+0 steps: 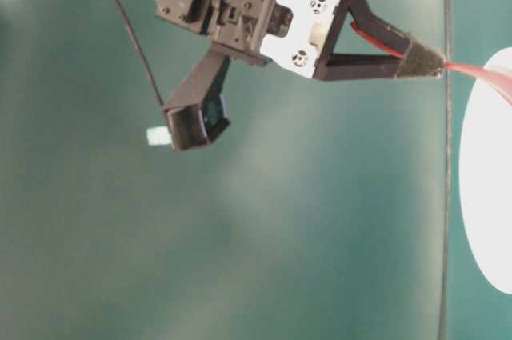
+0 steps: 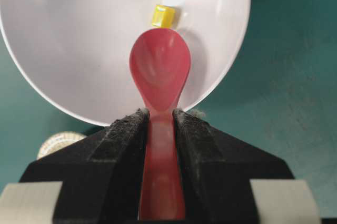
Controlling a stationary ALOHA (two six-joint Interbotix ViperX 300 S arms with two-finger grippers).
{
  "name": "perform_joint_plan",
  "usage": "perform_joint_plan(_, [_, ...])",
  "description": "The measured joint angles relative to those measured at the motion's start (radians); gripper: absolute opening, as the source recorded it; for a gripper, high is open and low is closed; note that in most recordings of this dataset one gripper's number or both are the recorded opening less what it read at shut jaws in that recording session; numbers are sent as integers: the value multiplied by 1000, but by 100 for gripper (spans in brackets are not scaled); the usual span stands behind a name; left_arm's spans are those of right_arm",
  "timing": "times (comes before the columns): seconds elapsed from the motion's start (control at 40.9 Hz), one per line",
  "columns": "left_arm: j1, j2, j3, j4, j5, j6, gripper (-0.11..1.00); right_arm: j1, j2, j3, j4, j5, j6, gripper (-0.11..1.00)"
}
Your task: Scoop the yellow hexagonal prism block from the bowl with a spoon using the right arm.
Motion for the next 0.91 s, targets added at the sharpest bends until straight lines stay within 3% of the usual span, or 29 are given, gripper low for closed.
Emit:
perform_joint_plan(0.465, [0,-3,0,0,0,0,-1,23,52,-11,-2,-17,2,23])
perform_joint_plan(0.906, [0,-3,0,0,-2,0,-1,21,109,-15,-5,-143,-5,23])
